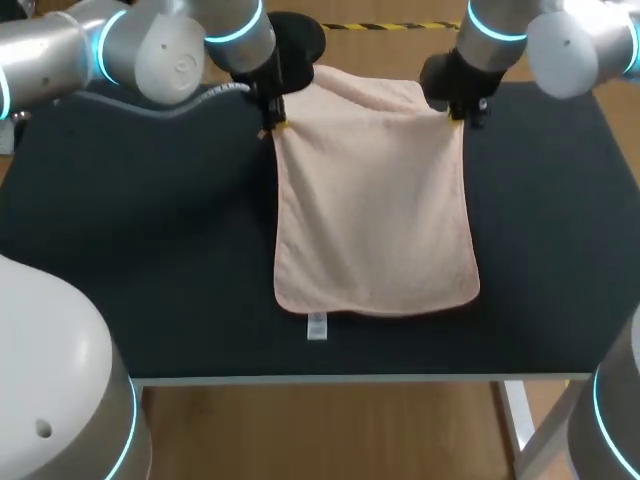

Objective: Fold the towel

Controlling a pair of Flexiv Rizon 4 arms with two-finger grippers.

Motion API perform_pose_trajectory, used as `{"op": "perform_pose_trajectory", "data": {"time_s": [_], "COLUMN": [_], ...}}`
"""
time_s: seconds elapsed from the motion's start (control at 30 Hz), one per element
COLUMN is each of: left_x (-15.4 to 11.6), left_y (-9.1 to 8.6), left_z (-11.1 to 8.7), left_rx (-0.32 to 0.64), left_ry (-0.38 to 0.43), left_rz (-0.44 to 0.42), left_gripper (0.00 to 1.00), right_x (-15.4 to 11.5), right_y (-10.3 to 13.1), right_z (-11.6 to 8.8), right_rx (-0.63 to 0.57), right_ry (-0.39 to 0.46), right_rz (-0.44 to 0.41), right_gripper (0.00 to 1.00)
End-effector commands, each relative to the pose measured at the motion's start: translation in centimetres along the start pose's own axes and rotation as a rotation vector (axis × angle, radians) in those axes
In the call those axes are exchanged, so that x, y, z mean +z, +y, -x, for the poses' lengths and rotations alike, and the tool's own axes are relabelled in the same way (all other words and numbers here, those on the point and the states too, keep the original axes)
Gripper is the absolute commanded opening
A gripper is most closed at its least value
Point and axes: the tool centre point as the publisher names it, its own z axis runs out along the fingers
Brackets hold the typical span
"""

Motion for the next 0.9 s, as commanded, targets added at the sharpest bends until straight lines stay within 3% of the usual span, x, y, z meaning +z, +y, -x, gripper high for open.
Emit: {"op": "perform_pose_trajectory", "data": {"time_s": [0.03,0.33,0.63,0.9], "left_x": [-7.1,-14.5,-21.8,-25.7], "left_y": [0.7,0.7,-0.8,-1.7], "left_z": [0.9,5.2,8.7,11.7], "left_rx": [0.006,0.020,0.054,0.070], "left_ry": [-0.070,-0.227,-0.426,-0.576], "left_rz": [0.006,0.015,0.020,0.031], "left_gripper": [0.00,0.00,0.00,0.00], "right_x": [-6.1,-14.3,-21.9,-27.6], "right_y": [-0.4,0.2,2.2,2.6], "right_z": [1.1,4.3,7.8,11.2], "right_rx": [-0.028,-0.118,-0.219,-0.246], "right_ry": [-0.035,-0.158,-0.290,-0.447], "right_rz": [-0.001,0.009,0.043,0.053], "right_gripper": [0.00,0.00,0.00,0.00]}}
